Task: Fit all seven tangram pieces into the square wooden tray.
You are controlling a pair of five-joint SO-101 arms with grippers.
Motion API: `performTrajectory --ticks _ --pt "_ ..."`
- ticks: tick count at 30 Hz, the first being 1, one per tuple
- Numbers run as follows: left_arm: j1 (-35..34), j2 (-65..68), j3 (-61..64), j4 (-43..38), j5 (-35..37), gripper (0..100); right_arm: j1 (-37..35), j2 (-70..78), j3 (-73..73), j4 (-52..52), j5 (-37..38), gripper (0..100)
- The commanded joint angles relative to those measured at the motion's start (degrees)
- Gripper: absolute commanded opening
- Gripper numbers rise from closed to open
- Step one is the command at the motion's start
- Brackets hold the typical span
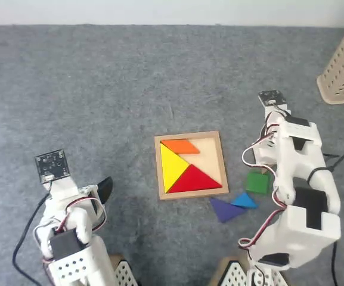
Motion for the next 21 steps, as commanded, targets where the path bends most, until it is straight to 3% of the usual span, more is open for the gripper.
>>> performTrajectory --ticks 1,4,11,17,21 --pt "0.09 -0.70 -0.75 -0.09 -0.09 35 1.19 -0.40 -1.14 1.45 -1.23 19.1" --pt "0.09 -0.70 -0.75 -0.09 -0.09 35 0.84 -0.31 -1.05 1.89 -2.37 17.1" --pt "0.09 -0.70 -0.75 -0.09 -0.09 35 1.10 -1.19 -1.32 2.77 -4.13 1.3" --pt "0.09 -0.70 -0.75 -0.09 -0.09 35 0.48 -9.89 -0.97 5.05 -4.66 0.8" --pt "0.09 -0.70 -0.75 -0.09 -0.09 35 -3.56 -18.51 -0.97 8.48 -6.42 0.8"
